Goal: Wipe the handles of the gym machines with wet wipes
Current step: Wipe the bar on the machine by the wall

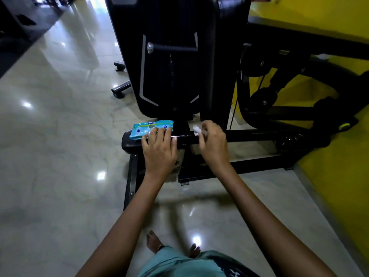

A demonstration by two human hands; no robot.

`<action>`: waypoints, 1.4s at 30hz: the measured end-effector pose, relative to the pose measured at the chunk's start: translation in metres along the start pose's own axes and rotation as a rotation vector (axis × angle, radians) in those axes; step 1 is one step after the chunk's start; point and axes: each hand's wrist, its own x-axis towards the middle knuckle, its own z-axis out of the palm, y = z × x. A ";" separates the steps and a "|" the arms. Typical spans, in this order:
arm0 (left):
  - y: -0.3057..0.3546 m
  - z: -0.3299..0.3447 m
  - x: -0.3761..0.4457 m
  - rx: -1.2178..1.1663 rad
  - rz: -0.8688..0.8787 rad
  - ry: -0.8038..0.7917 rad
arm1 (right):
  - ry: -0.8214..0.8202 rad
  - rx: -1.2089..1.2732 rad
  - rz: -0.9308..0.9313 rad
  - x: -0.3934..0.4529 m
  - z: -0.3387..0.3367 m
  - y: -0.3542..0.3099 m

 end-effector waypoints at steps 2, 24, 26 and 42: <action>-0.001 0.000 0.000 0.000 0.012 0.014 | -0.040 -0.015 -0.075 -0.004 0.006 -0.007; 0.008 0.002 0.009 0.037 0.175 0.029 | 0.021 0.052 -0.030 -0.002 0.005 0.012; 0.005 0.004 0.008 0.071 0.201 0.005 | -0.026 0.055 -0.085 -0.011 0.008 0.010; 0.007 0.002 0.003 0.082 0.169 -0.013 | 0.047 0.076 -0.019 -0.012 -0.012 0.039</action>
